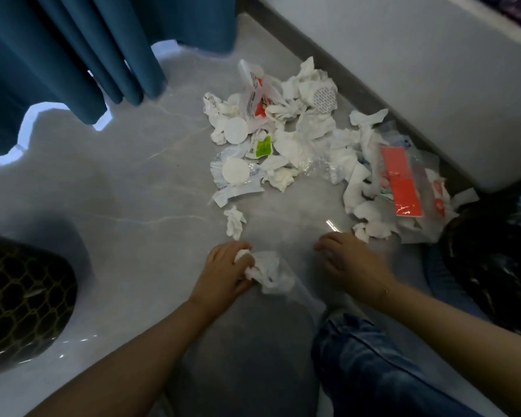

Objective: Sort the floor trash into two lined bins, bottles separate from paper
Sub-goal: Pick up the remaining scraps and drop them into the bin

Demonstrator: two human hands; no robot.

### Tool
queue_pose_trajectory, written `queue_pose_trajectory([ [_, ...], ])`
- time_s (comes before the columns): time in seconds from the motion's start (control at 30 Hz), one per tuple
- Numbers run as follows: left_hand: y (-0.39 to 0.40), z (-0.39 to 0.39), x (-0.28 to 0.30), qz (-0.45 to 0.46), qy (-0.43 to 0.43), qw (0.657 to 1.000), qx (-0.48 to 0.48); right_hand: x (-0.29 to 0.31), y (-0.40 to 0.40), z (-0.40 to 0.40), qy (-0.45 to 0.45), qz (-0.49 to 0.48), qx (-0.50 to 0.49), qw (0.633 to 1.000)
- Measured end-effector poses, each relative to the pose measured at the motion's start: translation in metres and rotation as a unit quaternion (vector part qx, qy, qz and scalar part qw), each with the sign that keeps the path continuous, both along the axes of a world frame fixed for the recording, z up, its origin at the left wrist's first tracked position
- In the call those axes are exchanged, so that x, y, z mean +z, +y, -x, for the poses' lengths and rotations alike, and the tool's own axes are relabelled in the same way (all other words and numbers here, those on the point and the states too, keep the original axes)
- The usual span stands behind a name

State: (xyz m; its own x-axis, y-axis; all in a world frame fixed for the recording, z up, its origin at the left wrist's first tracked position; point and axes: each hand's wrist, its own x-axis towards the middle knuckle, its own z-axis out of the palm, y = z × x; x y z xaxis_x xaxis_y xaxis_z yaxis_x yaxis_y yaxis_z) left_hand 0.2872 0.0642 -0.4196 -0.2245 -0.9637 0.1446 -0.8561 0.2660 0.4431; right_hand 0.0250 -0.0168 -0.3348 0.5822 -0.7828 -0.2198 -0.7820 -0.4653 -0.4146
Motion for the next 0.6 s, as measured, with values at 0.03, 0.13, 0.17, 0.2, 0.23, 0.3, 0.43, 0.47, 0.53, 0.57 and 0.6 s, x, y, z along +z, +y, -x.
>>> queue_pose_trajectory([
  [0.03,0.0,0.001,0.0,0.008,0.002,1.0,-0.006,-0.004,0.003,0.003,-0.01,0.004,-0.016,1.0],
  [0.13,-0.002,0.006,0.0,-0.005,0.022,1.0,0.008,-0.011,0.008,0.011,-0.054,0.019,-0.089,0.994],
  [0.17,-0.003,0.008,0.001,-0.015,0.047,0.998,0.025,-0.013,0.008,0.012,-0.071,0.027,-0.115,0.99],
  [0.2,-0.005,0.012,0.003,-0.026,0.074,0.996,0.043,-0.013,0.007,0.015,-0.086,0.037,-0.142,0.985],
  [0.23,-0.008,0.015,0.004,-0.033,0.101,0.993,0.057,-0.013,0.007,0.015,-0.099,0.045,-0.167,0.98],
  [0.3,-0.015,0.023,0.01,-0.036,0.151,0.985,0.076,-0.012,0.007,0.018,-0.109,0.059,-0.211,0.97],
  [0.43,-0.025,0.036,0.026,-0.025,0.22,0.97,0.096,-0.003,0.008,0.023,-0.081,0.152,-0.212,0.962],
  [0.47,-0.029,0.036,0.03,-0.021,0.238,0.965,0.11,0.001,0.007,0.023,-0.072,0.192,-0.205,0.957],
  [0.53,-0.039,0.032,0.036,-0.005,0.258,0.959,0.116,0.008,0.0,0.023,-0.066,0.261,-0.209,0.94],
  [0.57,-0.044,0.029,0.04,-0.003,0.256,0.96,0.112,0.012,-0.007,0.023,-0.061,0.276,-0.228,0.932],
  [0.6,-0.049,0.026,0.044,-0.011,0.244,0.964,0.108,0.014,-0.017,0.025,-0.042,0.274,-0.256,0.926],
])
